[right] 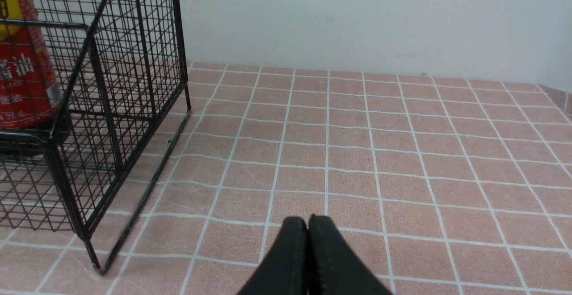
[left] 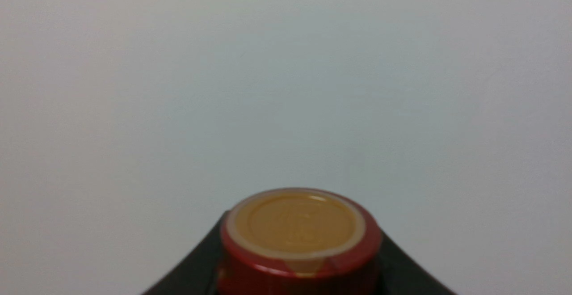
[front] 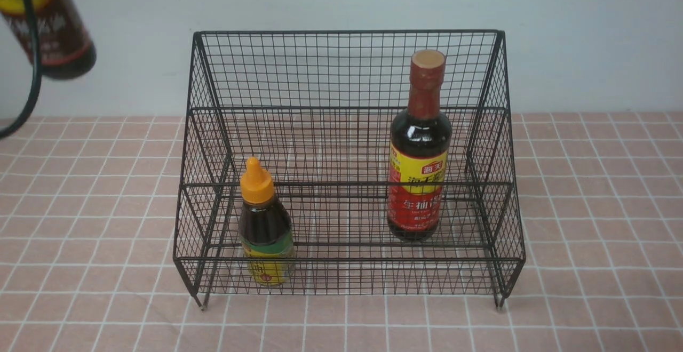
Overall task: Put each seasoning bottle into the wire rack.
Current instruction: Use the left arm to put the condiment bottle back on the shelf
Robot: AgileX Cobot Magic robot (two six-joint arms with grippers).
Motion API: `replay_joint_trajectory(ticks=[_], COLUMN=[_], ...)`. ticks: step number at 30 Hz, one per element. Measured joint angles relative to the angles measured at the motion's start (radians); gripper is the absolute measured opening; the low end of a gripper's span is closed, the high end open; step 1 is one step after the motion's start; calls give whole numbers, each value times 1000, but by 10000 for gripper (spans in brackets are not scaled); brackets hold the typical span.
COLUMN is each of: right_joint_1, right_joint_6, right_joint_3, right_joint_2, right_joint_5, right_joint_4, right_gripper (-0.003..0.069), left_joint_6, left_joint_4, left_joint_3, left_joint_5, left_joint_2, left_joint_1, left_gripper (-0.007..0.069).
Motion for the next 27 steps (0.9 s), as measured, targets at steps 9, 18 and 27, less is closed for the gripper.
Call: replay_joint_trajectory(ticks=[9,18,27], right_joint_1=[0,0,0], right_joint_6=[0,0,0], right_joint_3=[0,0,0], right_joint_2=[0,0,0], right_joint_5=[0,0,0], right_joint_4=[0,0,0], right_gripper=[-15,-15,-15], left_joint_6=[-1,-1,-3], left_joint_4=[14,14,12], left_joint_3=[-189,-215,-214], left_joint_5=[65,67,87], left_joint_2=[30,161,282], left_joint_1=[-210,-301,-308], left_gripper=[259,259,259])
